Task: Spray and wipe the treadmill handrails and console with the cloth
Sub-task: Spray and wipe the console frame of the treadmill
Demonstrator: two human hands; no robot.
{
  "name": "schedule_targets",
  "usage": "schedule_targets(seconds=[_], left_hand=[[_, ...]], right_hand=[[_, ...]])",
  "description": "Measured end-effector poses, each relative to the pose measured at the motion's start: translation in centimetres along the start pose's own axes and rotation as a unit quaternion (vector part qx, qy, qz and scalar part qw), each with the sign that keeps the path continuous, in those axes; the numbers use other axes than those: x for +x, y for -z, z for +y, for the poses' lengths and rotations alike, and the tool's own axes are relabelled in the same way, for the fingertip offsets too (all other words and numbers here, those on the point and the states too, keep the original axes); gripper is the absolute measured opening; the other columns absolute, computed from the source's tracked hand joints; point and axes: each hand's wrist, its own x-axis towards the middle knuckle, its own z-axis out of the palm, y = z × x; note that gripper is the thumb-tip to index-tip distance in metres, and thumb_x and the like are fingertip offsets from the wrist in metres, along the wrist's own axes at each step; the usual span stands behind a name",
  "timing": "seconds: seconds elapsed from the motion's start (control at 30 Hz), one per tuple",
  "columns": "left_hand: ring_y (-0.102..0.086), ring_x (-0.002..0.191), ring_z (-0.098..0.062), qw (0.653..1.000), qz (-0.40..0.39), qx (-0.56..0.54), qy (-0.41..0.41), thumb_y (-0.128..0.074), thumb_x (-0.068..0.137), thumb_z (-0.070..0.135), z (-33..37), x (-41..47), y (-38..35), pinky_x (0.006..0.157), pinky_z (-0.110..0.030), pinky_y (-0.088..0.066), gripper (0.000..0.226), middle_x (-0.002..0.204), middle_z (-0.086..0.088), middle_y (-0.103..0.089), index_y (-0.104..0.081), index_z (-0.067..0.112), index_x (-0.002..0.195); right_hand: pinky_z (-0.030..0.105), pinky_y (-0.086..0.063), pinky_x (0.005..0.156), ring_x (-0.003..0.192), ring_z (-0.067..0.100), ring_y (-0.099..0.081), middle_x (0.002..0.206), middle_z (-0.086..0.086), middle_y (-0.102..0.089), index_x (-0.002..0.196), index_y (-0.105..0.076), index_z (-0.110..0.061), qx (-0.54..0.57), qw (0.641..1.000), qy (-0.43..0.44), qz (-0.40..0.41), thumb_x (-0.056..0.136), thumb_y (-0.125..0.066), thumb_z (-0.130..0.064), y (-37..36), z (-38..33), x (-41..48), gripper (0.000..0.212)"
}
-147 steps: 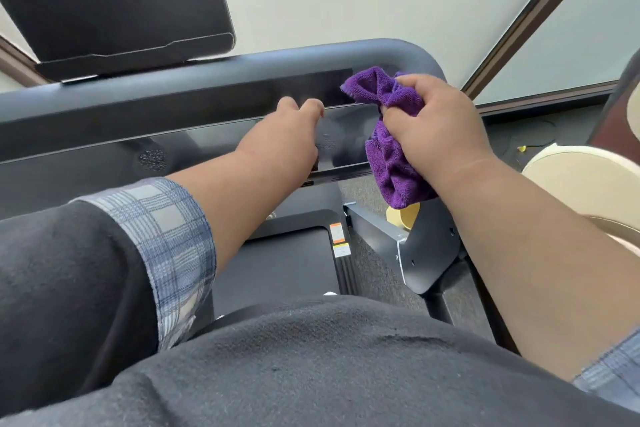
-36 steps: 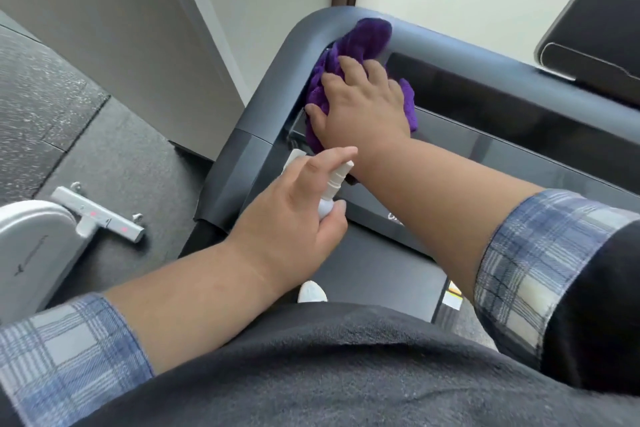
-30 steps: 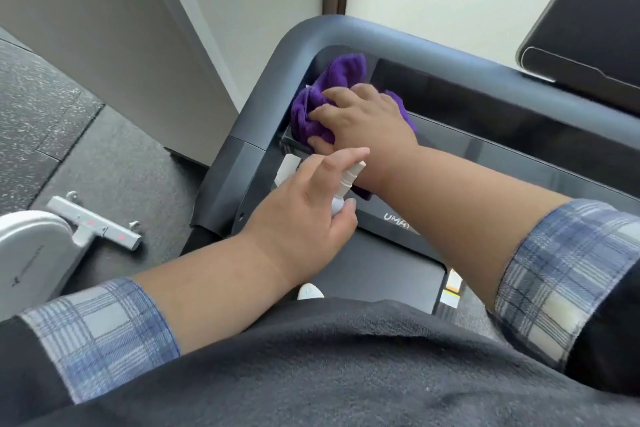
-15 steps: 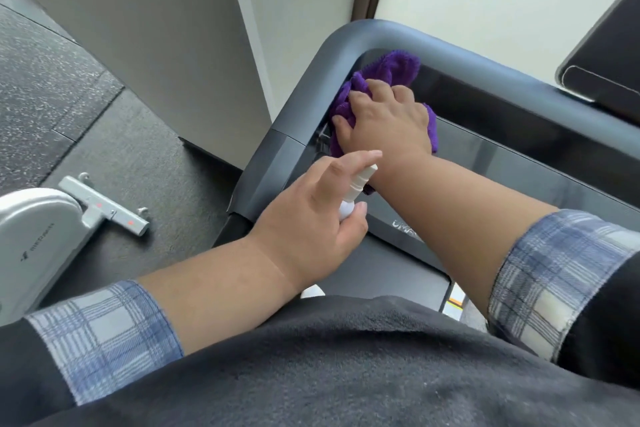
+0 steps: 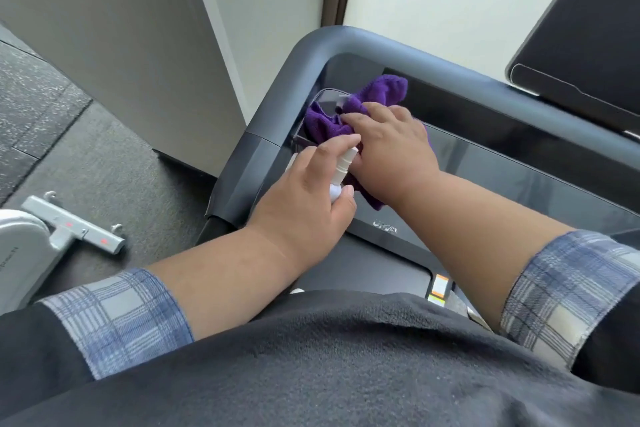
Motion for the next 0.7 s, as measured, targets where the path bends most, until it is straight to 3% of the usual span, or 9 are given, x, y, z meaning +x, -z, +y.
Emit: schedule_targets(seconds=[0.13, 0.33, 0.43, 0.6, 0.7], left_hand=[[-0.053, 0.110, -0.017, 1.000, -0.006, 0.008, -0.002, -0.058, 0.089, 0.023, -0.7, -0.7, 0.4, 0.089, -0.043, -0.049, 0.060, 0.130, 0.004, -0.049, -0.031, 0.041, 0.139], [-0.052, 0.102, -0.008, 1.000, 0.000, 0.018, 0.012, -0.059, 0.090, 0.022, -1.1, -1.6, 1.2, 0.084, -0.034, -0.047, 0.061, 0.125, 0.011, -0.046, -0.029, 0.047, 0.136], [-0.052, 0.101, -0.012, 1.000, -0.005, 0.026, 0.003, -0.060, 0.089, 0.020, -1.0, -1.5, 0.9, 0.084, -0.037, -0.048, 0.061, 0.125, 0.007, -0.048, -0.029, 0.045, 0.136], [-0.053, 0.100, -0.013, 0.999, -0.032, 0.022, -0.025, -0.060, 0.089, 0.022, 0.7, -0.4, -1.0, 0.082, -0.039, -0.049, 0.062, 0.120, 0.011, -0.047, -0.027, 0.049, 0.135], [-0.050, 0.098, -0.009, 0.999, -0.031, 0.012, -0.038, -0.062, 0.088, 0.021, 1.5, 0.2, -2.3, 0.083, -0.027, -0.043, 0.064, 0.118, 0.017, -0.041, -0.028, 0.048, 0.135]], right_hand=[[0.046, -0.030, 0.107, 0.135, 0.030, -0.030, 0.159, 0.000, -0.028, 0.154, -0.030, -0.031, -0.025, 0.998, -0.054, -0.017, 0.095, -0.030, -0.068, -0.3, -1.7, 1.8, 0.069], [0.046, -0.031, 0.102, 0.132, 0.029, -0.033, 0.154, -0.001, -0.034, 0.139, -0.046, -0.024, -0.030, 0.999, -0.018, -0.004, 0.097, -0.033, -0.064, -0.8, -4.3, 4.0, 0.060], [0.045, -0.034, 0.102, 0.128, 0.028, -0.036, 0.148, -0.003, -0.040, 0.134, -0.051, -0.026, -0.036, 0.999, 0.028, 0.012, 0.097, -0.032, -0.065, -0.9, -3.4, 3.1, 0.056], [0.041, -0.035, 0.101, 0.124, 0.026, -0.039, 0.141, -0.004, -0.046, 0.139, -0.049, -0.031, -0.039, 0.998, 0.057, -0.003, 0.096, -0.036, -0.067, -1.0, -1.9, 2.4, 0.058], [0.041, -0.035, 0.099, 0.124, 0.026, -0.039, 0.140, -0.002, -0.046, 0.140, -0.048, -0.032, -0.021, 0.999, 0.044, -0.017, 0.095, -0.036, -0.068, -0.6, -0.5, 1.8, 0.059]])
